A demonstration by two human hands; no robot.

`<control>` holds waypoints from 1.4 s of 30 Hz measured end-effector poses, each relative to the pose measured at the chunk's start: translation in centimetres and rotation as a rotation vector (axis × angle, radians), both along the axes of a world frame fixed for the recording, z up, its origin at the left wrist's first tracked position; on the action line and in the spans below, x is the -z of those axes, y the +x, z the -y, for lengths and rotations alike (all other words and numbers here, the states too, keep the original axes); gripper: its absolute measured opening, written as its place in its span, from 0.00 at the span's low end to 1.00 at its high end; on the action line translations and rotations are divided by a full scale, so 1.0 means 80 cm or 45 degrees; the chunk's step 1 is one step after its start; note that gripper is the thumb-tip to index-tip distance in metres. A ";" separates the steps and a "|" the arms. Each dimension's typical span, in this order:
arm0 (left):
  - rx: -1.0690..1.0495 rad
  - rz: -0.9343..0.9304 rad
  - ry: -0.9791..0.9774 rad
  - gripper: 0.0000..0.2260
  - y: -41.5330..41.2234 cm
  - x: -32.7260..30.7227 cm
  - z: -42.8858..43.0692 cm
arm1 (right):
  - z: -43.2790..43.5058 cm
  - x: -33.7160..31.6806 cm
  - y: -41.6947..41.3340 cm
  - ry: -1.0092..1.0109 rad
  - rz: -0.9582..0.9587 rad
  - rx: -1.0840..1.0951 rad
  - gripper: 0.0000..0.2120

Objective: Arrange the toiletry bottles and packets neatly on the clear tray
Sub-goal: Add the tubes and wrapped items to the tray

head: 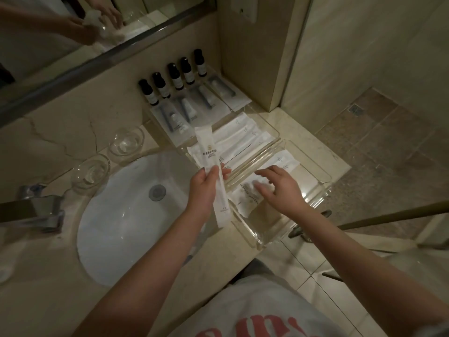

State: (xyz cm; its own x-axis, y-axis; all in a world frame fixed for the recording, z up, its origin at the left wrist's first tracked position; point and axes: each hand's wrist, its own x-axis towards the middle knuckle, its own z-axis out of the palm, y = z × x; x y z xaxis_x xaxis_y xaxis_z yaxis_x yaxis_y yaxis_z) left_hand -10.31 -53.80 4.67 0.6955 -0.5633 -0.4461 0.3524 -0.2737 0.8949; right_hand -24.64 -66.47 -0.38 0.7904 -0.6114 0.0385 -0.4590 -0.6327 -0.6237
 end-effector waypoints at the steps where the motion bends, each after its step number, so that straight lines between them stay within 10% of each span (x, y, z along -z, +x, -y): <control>1: -0.014 0.014 -0.032 0.10 0.001 -0.004 0.004 | -0.006 -0.011 0.011 0.231 0.028 -0.007 0.13; 9: -0.030 0.186 -0.142 0.08 -0.001 -0.028 0.026 | -0.037 -0.030 0.048 1.146 0.077 -0.225 0.13; 17: -0.058 0.334 -0.135 0.05 0.037 -0.050 0.029 | 0.015 -0.025 0.027 0.583 -0.088 -0.086 0.09; 28: 0.578 0.313 0.390 0.03 0.022 -0.001 0.007 | 0.075 -0.021 -0.001 -0.354 -0.301 -0.079 0.13; 36: 0.553 0.021 0.389 0.10 -0.037 0.017 0.015 | 0.045 -0.007 -0.031 -0.485 -0.162 -0.368 0.18; 42: 0.896 0.563 0.585 0.12 -0.080 0.042 0.025 | 0.050 0.004 -0.068 -0.525 -0.264 -0.328 0.16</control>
State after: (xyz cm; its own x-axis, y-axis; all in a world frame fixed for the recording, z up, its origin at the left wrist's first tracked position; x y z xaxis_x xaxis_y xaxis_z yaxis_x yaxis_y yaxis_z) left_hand -16.68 -55.78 1.29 0.4224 -0.7524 -0.5055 -0.3726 -0.6525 0.6599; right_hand -30.09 -70.51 -0.69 0.9297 -0.3632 0.0617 -0.3434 -0.9150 -0.2115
